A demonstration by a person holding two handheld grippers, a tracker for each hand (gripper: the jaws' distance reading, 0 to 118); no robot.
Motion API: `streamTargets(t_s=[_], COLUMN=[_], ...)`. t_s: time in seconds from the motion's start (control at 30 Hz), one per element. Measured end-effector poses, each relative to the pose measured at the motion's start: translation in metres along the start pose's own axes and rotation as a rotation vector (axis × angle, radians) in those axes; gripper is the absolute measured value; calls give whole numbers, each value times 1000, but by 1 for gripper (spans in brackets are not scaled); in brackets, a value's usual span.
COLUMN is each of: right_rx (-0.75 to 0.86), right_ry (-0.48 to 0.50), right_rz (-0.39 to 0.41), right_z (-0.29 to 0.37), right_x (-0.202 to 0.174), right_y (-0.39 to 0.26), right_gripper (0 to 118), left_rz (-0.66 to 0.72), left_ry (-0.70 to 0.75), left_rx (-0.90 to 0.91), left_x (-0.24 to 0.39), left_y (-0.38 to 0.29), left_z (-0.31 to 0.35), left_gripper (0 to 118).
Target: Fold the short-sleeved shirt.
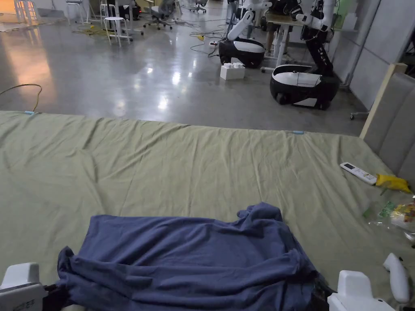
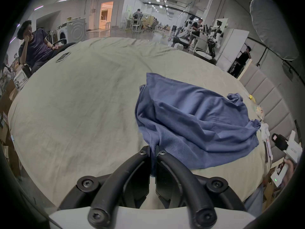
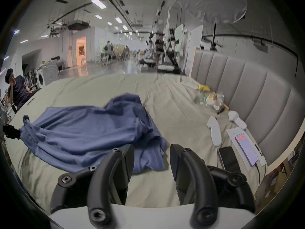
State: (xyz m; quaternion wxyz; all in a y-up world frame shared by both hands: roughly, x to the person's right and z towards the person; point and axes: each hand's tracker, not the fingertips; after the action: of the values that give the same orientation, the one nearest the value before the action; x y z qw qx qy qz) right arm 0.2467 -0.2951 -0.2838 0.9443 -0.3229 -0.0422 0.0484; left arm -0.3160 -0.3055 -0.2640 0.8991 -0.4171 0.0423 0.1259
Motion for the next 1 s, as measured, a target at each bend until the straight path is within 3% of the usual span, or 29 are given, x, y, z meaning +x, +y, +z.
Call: streamTargets(t_s=[0.1,0.37,0.43,0.47,0.5,0.53,0.6,0.77,1.0], right_rx=[-95,-325,-336,-316,-296,-291,-294,-264,-190], right_ry=[27,94,89,100,123,153,109,109,124], right_rz=[1,77,102,100,92,75,94,76,121], right_z=[-32,-107,-116,-113,-110,-109,-102,-82,-21], right_x=[10,-3,-9,-11,-13,-14,-20,-11,-2], right_y=[2,-4,-11,-12,-10,-10,-10,2,32], right_gripper=[58,61,50,39,18,7,7,5,5], left_rz=[-32,-64,-59,-50,-39,-27,-11,-32,-42], left_ry=[4,34,41,41,41,39,32,20,-13], left_rx=[5,-9,-15,-22,-19,-16,-14,24,75], left_x=[6,12,8,7,0,-3,-5,-3,-4], left_y=[-2,-3,-4,-5,-5,-5,-3,9,32], left_z=[5,-3,-8,-8,-15,-16,-14,1,35], left_gripper=[6,6,6,6,6,6,6,6,6])
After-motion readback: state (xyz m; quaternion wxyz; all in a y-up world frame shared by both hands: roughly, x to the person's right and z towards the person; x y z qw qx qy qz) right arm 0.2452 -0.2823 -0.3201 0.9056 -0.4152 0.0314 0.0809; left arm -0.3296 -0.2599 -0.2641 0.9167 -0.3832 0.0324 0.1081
